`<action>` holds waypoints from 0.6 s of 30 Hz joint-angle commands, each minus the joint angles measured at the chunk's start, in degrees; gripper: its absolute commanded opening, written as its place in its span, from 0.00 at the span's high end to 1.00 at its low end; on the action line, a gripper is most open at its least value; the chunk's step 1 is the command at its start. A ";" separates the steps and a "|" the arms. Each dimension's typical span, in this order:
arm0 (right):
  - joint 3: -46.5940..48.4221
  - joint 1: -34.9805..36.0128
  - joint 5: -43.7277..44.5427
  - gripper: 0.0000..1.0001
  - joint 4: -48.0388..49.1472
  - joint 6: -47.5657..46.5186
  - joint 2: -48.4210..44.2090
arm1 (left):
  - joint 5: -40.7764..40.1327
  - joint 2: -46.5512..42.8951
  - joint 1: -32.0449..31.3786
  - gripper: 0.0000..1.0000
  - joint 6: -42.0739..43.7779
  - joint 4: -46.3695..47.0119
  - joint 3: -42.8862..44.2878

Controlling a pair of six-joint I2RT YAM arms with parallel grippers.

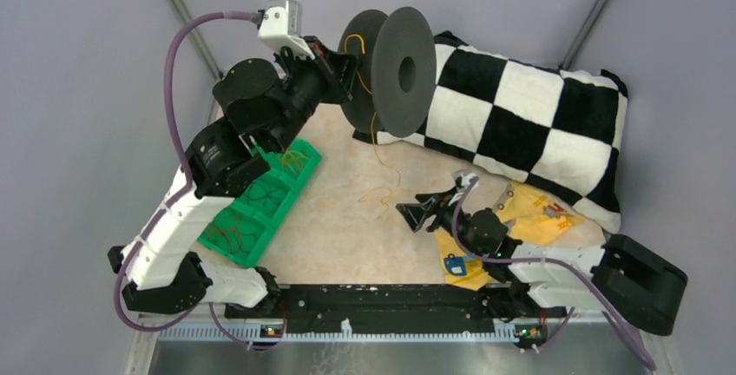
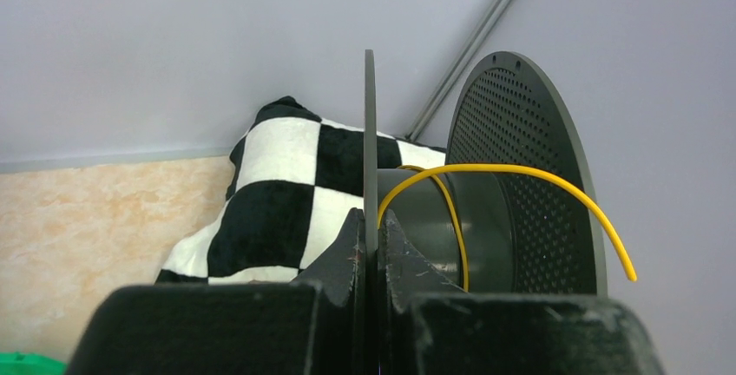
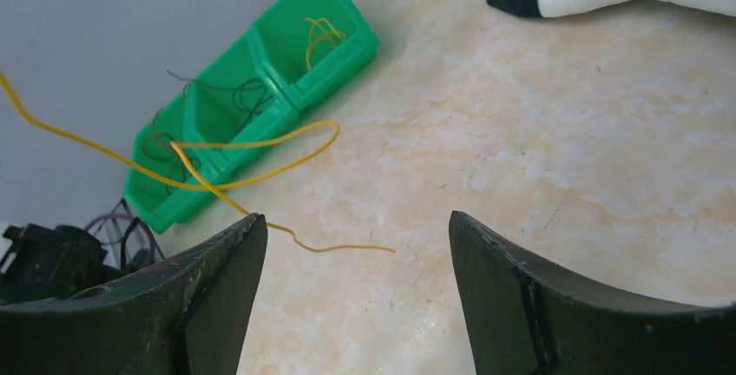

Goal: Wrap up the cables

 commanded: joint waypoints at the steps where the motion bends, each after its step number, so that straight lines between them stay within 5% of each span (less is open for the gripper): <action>1: 1.62 0.48 -7.66 0.24 18.75 -7.63 8.36 | 2.22 -0.90 -0.03 1.00 -1.01 5.62 3.64; 12: 2.84 0.50 -14.17 0.29 46.55 -3.53 29.50 | 2.98 -1.23 -0.03 1.00 -0.90 4.42 5.20; 18: 8.19 0.45 -12.92 0.31 47.39 -2.42 36.88 | 3.37 -1.79 -0.03 1.00 -1.23 4.15 5.49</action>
